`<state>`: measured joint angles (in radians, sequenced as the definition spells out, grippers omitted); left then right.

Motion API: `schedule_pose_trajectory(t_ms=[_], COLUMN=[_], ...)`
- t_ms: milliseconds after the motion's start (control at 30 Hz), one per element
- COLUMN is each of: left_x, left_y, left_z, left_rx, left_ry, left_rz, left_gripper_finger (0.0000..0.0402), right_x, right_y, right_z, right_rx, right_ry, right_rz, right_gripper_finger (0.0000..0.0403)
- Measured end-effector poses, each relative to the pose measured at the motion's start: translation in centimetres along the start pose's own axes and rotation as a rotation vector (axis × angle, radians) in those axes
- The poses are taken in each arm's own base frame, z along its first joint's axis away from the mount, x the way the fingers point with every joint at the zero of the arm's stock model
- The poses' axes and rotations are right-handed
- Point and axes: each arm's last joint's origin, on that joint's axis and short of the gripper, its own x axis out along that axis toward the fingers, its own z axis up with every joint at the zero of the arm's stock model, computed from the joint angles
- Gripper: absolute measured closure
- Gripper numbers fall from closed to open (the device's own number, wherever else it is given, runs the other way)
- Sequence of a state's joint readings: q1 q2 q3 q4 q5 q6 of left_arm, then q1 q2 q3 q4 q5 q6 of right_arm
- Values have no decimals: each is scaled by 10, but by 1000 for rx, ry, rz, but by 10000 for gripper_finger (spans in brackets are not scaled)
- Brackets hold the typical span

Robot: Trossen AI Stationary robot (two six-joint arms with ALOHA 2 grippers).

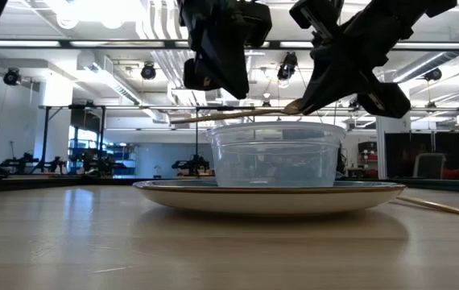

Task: Set table place
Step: Put the spoon into the transparent bowl

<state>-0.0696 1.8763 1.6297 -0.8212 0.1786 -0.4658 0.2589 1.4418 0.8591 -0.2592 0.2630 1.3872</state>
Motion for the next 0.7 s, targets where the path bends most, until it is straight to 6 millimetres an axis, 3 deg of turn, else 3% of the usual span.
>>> schedule_pose_trajectory(t_ms=[400, 700], left_x=[0, 0], left_y=[-1, -1], left_z=[0, 0], left_rx=[1, 2], left_ry=[-2, -3], left_rz=[0, 2], left_gripper_finger=[369, 369], right_x=[3, 3], right_y=[-10, -11], right_z=[0, 0], right_rx=[-10, -18], right_ry=[11, 10], right_rz=[-50, -55], right_gripper_finger=[383, 334])
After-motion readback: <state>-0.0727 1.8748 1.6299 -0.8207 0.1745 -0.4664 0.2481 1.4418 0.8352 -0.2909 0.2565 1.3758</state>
